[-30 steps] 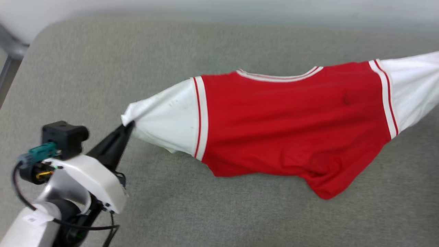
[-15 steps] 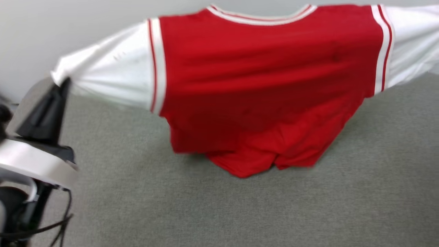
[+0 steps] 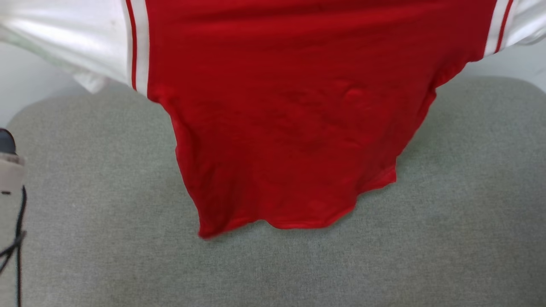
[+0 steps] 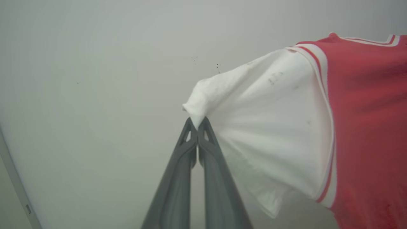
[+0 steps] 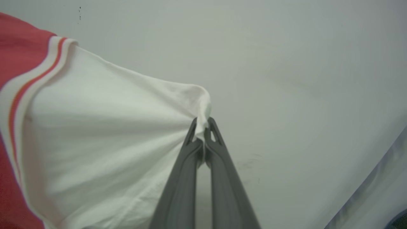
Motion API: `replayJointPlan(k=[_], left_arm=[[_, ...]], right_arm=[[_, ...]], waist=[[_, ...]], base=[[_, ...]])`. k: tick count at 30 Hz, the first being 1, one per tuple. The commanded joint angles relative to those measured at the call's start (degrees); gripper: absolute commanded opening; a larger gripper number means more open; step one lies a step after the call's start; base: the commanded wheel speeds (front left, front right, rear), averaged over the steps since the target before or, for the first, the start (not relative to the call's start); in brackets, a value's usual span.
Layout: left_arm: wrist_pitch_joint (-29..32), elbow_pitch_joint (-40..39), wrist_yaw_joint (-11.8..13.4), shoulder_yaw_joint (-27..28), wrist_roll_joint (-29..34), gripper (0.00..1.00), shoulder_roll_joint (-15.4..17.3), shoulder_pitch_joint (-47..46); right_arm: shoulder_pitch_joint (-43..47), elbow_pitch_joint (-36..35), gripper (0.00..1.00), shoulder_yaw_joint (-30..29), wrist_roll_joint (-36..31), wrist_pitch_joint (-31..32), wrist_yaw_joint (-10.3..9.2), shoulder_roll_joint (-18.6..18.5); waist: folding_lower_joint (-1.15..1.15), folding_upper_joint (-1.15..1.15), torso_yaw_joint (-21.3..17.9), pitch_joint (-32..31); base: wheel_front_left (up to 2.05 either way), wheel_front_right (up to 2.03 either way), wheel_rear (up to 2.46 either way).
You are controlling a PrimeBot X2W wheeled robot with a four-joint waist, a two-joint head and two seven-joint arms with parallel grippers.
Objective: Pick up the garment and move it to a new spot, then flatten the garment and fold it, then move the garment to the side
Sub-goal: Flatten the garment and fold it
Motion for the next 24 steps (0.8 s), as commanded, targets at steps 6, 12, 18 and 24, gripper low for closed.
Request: replayJointPlan(k=[6,12,18,24], left_arm=[[2.4,3.0,-2.1,-1.0,-1.3,0.00,2.6,-6.7],[4.2,7.7,-5.0,-2.9,-1.3,0.00,5.6,-16.2],[3.9,14.9,-8.2,-7.4,-0.3,0.00,5.2,-31.0],[0.0,25.7,-10.3,-12.2,2.3,0.00,1.7,-48.5]], right_arm=[[-5.0,-0.2,0.00,-0.9,-1.9,0.2,-0.12,-0.1],[-13.1,2.0,0.00,-1.4,-3.6,-0.3,-0.12,-0.1],[-23.2,7.3,0.00,-2.8,-5.6,-2.7,-0.13,-0.6],[-35.1,15.9,0.00,-2.3,-9.4,-5.7,-0.13,-0.2]], waist=[[0.01,0.00,0.0,5.5],[0.01,0.00,0.2,13.6],[0.01,0.00,1.5,21.9],[0.01,0.00,2.8,27.9]], base=[[0.00,0.00,0.00],[0.00,0.00,0.00],[0.00,0.00,0.00],[0.00,0.00,0.00]])
